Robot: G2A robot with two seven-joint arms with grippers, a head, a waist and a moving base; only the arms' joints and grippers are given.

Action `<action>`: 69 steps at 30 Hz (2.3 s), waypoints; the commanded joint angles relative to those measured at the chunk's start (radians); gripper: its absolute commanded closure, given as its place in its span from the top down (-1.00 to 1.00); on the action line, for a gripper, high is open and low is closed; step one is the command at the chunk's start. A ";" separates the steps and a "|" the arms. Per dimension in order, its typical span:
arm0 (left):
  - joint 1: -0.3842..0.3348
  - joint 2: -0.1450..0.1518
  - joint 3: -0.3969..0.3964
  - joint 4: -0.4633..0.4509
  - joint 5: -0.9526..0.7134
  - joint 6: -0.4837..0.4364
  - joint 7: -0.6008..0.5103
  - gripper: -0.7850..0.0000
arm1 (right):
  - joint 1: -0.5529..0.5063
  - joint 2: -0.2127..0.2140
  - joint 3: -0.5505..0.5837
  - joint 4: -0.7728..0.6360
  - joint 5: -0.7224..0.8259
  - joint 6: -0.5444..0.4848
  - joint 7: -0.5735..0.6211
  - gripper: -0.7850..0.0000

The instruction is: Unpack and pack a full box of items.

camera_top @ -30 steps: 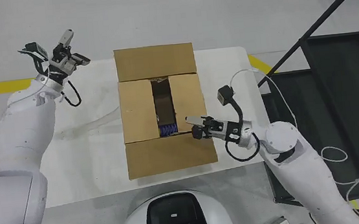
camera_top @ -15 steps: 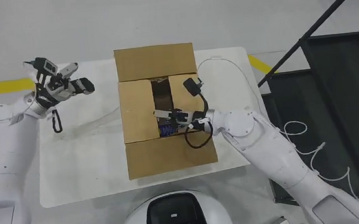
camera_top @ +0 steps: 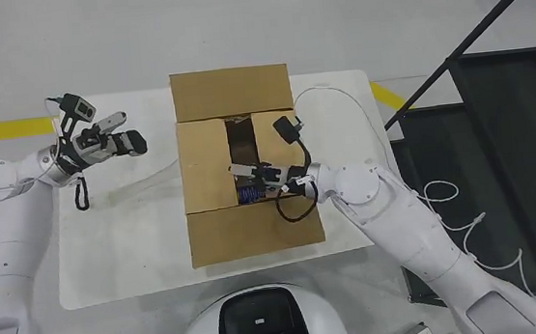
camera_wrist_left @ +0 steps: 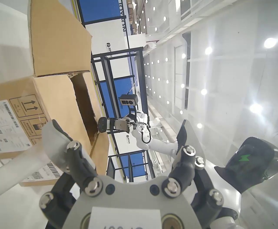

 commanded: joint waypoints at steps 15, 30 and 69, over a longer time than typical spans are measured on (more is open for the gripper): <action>0.098 0.011 -0.017 -0.152 0.107 -0.028 0.195 1.00 | 0.206 -0.084 -0.186 0.318 0.075 -0.107 0.026 1.00; 0.155 0.030 -0.155 -0.221 -0.065 -0.056 0.286 1.00 | 0.350 -0.193 -0.299 0.412 0.362 -0.278 0.111 1.00; 0.064 -0.046 0.125 0.001 0.224 0.054 0.270 1.00 | -0.046 -0.135 0.050 -0.104 0.022 -0.155 0.020 1.00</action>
